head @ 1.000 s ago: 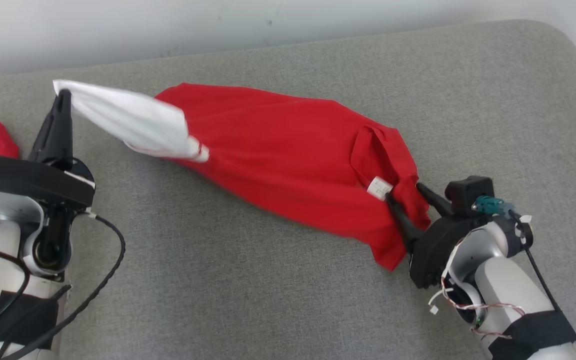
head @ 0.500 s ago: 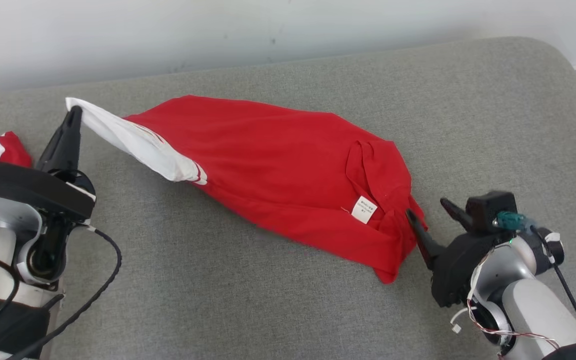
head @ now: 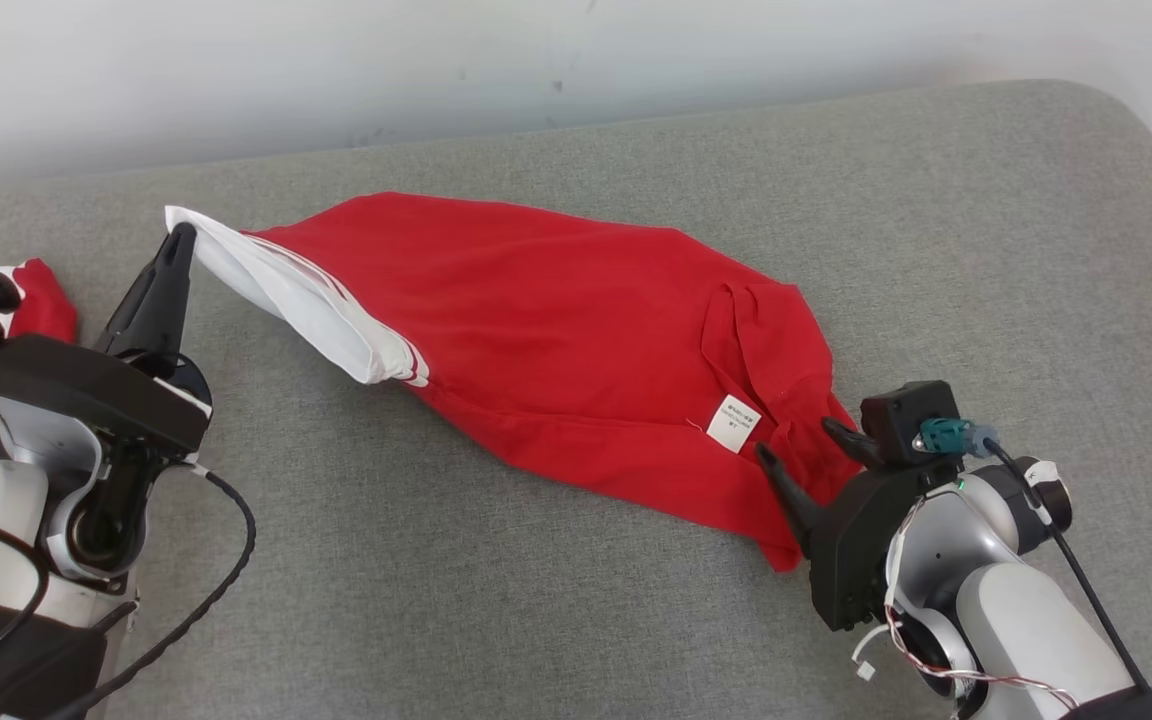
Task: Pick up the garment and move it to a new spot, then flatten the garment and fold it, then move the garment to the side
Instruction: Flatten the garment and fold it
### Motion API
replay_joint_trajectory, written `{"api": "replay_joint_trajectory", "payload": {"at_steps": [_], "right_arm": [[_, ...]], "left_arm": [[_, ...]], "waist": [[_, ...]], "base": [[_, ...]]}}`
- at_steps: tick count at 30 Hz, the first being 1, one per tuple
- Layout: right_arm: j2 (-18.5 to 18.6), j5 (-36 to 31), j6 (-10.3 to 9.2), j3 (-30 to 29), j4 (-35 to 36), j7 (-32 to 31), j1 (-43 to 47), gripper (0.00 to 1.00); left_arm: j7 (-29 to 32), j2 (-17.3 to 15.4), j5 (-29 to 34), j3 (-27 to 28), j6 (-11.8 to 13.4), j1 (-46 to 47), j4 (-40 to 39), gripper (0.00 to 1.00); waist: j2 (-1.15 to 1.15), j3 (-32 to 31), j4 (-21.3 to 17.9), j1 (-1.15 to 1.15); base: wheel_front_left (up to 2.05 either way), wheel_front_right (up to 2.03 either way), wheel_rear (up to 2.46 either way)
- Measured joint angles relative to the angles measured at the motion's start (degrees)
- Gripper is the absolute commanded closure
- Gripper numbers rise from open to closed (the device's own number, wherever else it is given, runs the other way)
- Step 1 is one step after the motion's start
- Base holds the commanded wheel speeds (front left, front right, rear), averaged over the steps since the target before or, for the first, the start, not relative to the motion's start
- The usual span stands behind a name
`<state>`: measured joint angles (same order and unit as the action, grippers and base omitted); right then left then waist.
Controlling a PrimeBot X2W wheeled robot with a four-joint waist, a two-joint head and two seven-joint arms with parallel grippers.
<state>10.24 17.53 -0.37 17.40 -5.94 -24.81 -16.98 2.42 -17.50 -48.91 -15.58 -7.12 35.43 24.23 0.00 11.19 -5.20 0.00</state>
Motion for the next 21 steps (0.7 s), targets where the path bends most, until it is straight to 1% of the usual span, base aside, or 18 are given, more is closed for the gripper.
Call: {"api": "replay_joint_trajectory", "payload": {"at_steps": [1,2,3,6,7,8,10,11,12,13,15,19,21], "right_arm": [[-0.2,0.0,-0.53,-0.4,-0.2,-0.3,-0.1,0.21],[-0.3,0.0,-0.73,-0.6,-0.4,-0.8,-0.3,0.21],[-0.6,0.2,-0.92,-0.8,-0.8,-1.2,-0.4,0.26],[-1.4,1.3,-1.34,-1.0,-1.5,-2.7,-1.2,0.29],[-1.7,2.0,-1.54,-1.2,-1.7,-3.1,-1.3,0.33],[-2.1,2.4,-1.89,-1.4,-1.9,-3.6,-1.3,0.4],[-3.0,3.0,-2.77,-2.1,-3.0,-4.4,-1.3,0.45],[-3.2,3.1,-3.22,-2.3,-3.3,-4.8,-1.3,0.44],[-3.4,3.2,-3.3,-2.5,-3.4,-5.2,-1.3,0.38],[-3.7,3.5,-3.76,-2.7,-3.5,-5.5,-1.3,0.21],[-4.0,3.7,-4.27,-3.2,-3.8,-6.2,-1.3,0.02],[-4.3,4.3,-4.7,-3.9,-5.2,-7.3,-2.2,0.06],[-4.7,4.7,-4.82,-4.0,-5.2,-7.5,-3.2,0.1]], "left_arm": [[0.0,-0.1,-0.1,-0.1,0.0,0.0,0.0,1.0],[0.0,-0.3,-0.1,-0.2,0.0,0.0,0.0,1.0],[0.0,-0.5,-0.2,-0.4,0.0,0.0,0.0,1.0],[0.0,-0.6,-1.1,-1.1,0.0,0.0,0.0,1.0],[0.0,-0.7,-1.4,-1.3,0.0,0.1,0.0,1.0],[0.1,-0.7,-1.7,-1.5,0.0,0.1,0.0,1.0],[0.1,-0.8,-1.9,-1.8,0.0,0.1,0.0,1.0],[0.1,-0.9,-2.0,-2.0,0.0,0.2,0.1,1.0],[0.1,-0.9,-2.1,-2.1,0.0,0.2,0.1,1.0],[0.1,-1.0,-2.1,-2.2,0.0,0.2,0.1,1.0],[0.1,-1.4,-2.4,-2.6,0.0,0.2,0.1,1.0],[0.1,-1.8,-2.7,-3.2,0.0,0.2,0.1,1.0],[0.1,-1.9,-3.0,-3.4,0.0,0.4,0.1,1.0]], "waist": [[0.0,0.0,0.1,0.0],[0.0,0.1,0.2,0.0],[0.0,0.2,0.2,0.0],[0.0,0.4,0.4,0.01],[0.0,0.4,0.5,0.01],[0.0,0.5,0.5,0.01],[0.0,0.6,0.6,0.01],[0.0,0.6,0.6,0.01],[0.0,0.7,0.6,0.01],[0.0,0.7,0.6,0.01],[0.0,0.8,0.6,0.01],[0.0,1.0,0.6,0.01],[0.01,1.2,0.7,0.01]], "base": [[0.0,0.0,0.0],[0.0,0.0,0.0],[0.0,0.0,0.0],[0.0,0.0,0.0],[0.0,0.0,0.0],[0.0,0.0,0.0],[0.0,0.0,0.0],[0.0,0.0,0.0],[0.0,0.0,0.0],[0.0,0.0,0.0],[0.0,0.0,0.0],[0.0,0.0,0.0],[0.0,0.0,0.0]]}}
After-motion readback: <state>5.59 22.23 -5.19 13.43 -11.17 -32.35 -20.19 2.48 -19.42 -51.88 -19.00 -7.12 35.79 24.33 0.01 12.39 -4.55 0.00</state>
